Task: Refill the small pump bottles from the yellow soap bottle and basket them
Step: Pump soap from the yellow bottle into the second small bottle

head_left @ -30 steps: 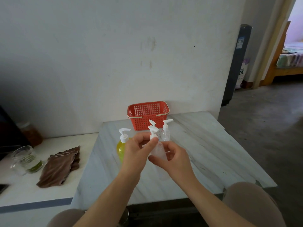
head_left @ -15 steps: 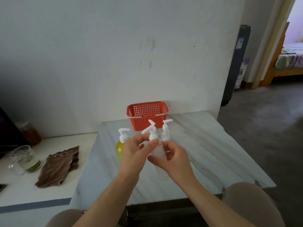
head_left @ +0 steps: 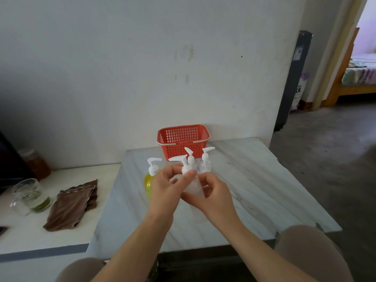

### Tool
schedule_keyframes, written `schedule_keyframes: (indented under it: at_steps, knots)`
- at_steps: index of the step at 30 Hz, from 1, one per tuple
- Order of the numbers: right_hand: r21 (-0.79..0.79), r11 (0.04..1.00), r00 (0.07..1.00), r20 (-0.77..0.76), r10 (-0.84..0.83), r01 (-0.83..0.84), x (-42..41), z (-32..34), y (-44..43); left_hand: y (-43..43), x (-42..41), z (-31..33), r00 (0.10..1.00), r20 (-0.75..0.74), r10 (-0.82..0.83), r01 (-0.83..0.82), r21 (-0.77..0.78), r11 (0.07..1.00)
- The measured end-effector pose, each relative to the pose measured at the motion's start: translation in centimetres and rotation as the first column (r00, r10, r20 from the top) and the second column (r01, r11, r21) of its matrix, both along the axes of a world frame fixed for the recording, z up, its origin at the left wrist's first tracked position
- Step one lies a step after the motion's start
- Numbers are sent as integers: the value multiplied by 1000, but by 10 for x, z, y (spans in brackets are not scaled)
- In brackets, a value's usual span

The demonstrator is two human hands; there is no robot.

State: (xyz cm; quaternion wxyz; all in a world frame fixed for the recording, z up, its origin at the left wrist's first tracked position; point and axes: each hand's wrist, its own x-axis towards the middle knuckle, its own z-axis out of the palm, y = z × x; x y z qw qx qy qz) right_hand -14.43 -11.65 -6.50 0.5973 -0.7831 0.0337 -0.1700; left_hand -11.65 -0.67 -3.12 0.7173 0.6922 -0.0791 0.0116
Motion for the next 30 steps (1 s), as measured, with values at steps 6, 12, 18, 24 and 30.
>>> schedule_keyframes:
  at_steps: [6,12,18,24,30]
  knots:
    - [8,1000,1000,-2,25,-25,-2,-1,-1,10,3,4,965,-77,-249,246,-44,968]
    - [-8,1000,999,-27,-30,29,0,-1,3,2,2,0,996,-79,-47,48,14,999]
    - [-57,997,998,-15,-54,53,-2,-5,-1,5,5,0,997,-42,70,-65,102,993]
    - [-90,991,995,-18,-101,99,-1,-5,4,3,2,-2,993,-23,116,-111,150,982]
    - [-109,992,997,-39,-63,58,-4,-8,3,7,5,-4,991,-12,131,-125,221,967]
